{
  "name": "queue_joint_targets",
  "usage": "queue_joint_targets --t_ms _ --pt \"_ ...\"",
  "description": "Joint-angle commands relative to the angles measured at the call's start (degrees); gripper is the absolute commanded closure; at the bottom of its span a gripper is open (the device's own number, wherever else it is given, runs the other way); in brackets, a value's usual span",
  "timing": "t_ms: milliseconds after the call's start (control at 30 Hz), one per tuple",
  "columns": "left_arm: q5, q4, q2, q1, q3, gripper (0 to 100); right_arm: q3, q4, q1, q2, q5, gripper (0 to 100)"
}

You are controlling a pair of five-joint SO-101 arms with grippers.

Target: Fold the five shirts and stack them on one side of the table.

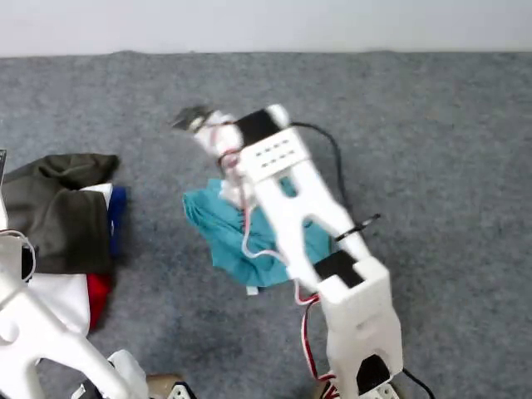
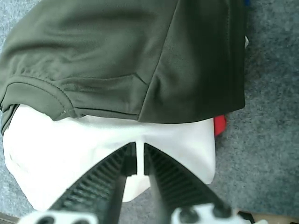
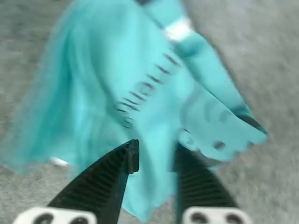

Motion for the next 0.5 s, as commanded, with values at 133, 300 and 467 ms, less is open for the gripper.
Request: queue_joint_targets --t_ms 133,300,467 --pt "-0.62 0.35 -1.85 0.44 -0.31 97 -3.08 -5.41 9.89 6.11 2.73 98.0" --pt "-0.62 0.35 -1.85 0.44 -0.22 97 -3.16 -12.97 15.60 12.79 2.73 98.0" --pt "-0.62 0.35 -1.85 0.44 -0.22 97 -3.16 -14.64 20.97 15.60 2.73 98.0"
